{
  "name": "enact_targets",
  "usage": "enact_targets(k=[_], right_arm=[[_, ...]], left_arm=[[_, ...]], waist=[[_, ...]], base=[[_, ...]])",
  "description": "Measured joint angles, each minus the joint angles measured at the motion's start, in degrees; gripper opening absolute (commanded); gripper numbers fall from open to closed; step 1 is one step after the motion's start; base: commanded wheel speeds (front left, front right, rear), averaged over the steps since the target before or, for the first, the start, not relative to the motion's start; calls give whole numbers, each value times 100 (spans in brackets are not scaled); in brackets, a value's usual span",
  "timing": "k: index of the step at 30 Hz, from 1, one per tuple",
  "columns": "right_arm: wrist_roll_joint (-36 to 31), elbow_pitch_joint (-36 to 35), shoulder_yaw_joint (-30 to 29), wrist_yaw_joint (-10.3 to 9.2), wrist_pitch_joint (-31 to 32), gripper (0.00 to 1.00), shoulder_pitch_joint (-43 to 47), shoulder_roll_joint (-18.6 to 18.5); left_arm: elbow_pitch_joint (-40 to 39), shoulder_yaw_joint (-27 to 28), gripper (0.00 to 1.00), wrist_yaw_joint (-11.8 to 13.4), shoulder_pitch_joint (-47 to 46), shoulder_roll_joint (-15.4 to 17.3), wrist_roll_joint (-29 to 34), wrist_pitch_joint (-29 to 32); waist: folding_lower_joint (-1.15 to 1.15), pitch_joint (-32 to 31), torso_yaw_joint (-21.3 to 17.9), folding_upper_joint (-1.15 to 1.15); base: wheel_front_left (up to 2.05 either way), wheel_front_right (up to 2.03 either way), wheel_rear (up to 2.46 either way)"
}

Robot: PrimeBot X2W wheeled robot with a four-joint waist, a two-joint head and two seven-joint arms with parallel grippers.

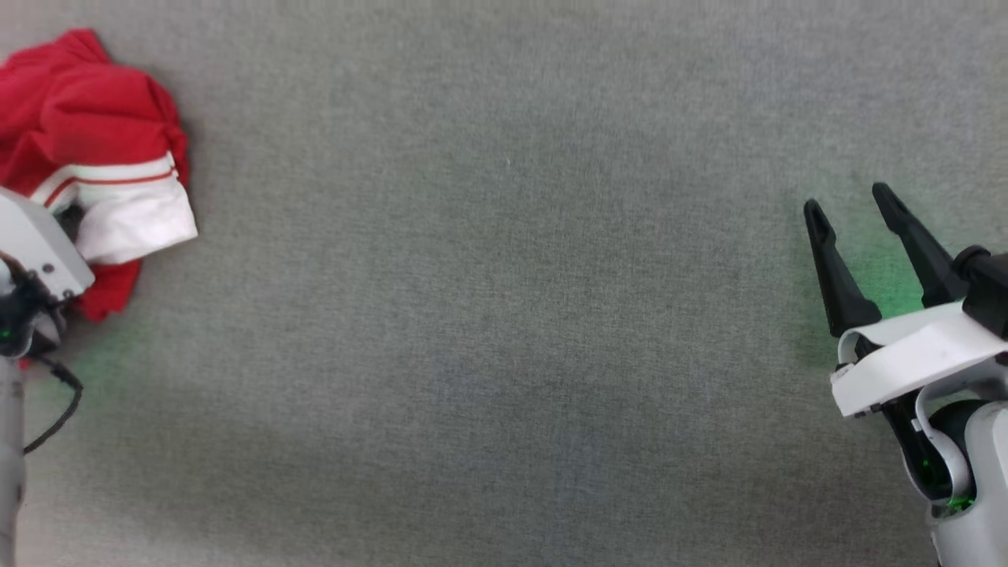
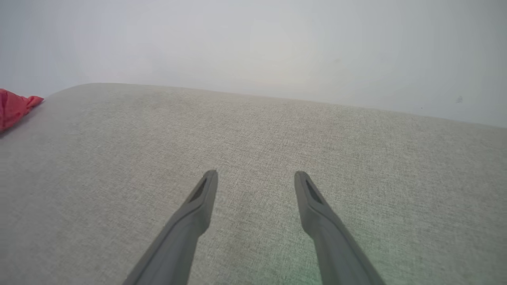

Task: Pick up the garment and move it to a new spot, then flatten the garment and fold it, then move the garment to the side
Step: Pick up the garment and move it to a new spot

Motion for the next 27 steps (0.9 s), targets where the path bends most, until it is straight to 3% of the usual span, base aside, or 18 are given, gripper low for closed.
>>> enact_targets(k=[14, 21, 27], right_arm=[[82, 414, -65, 0, -254, 100, 344, 259], [148, 580, -68, 0, -361, 100, 441, 377], [149, 641, -85, 0, -439, 100, 510, 456]], left_arm=[[-900, -447, 0, -19, -238, 704, 81, -870], [-1923, -592, 0, -1, -411, 1061, 214, -780], [-3015, -590, 0, 164, -380, 1260, 197, -302]], waist=[[0, -982, 188, 0], [0, -1506, 283, 0], [0, -1854, 308, 0]], base=[[0, 0, 0], [0, 0, 0], [0, 0, 0]])
